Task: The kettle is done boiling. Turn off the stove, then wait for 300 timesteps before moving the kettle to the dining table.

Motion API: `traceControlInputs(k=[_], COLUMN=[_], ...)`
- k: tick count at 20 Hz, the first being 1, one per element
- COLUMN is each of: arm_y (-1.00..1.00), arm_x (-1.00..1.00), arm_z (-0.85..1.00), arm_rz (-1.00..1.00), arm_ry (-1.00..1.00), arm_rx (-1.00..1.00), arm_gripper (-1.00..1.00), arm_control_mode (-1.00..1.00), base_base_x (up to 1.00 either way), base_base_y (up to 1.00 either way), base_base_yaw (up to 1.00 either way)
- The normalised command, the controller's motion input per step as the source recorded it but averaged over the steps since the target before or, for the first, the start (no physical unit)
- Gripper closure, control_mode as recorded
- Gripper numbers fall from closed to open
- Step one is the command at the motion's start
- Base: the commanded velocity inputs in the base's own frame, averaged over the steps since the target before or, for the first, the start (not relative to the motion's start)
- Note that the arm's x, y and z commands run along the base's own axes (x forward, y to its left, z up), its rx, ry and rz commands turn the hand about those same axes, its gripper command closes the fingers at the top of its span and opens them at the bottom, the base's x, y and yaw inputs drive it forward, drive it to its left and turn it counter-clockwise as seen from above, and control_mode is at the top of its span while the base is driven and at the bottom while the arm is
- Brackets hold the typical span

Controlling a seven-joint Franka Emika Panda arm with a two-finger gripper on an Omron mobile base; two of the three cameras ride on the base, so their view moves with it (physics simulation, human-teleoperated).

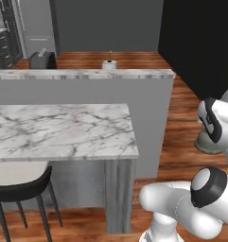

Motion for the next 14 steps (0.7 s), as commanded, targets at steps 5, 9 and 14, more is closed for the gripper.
traceControlInputs(k=[5, 9, 14], arm_y=[0.0, 0.0, 0.0], arm_x=[0.0, 0.0, 0.0], arm_z=[0.0, 0.0, 0.0], arm_rz=[0.0, 0.0, 0.0], arm_ry=[0.0, 0.0, 0.0], arm_rx=[0.0, 0.0, 0.0], arm_gripper=[1.0, 1.0, 1.0], arm_control_mode=[1.0, 1.0, 1.0], base_base_x=[0.0, 0.0, 0.0], base_base_y=[0.71, 0.68, 0.53], base_base_yaw=[0.02, 0.02, 0.0])
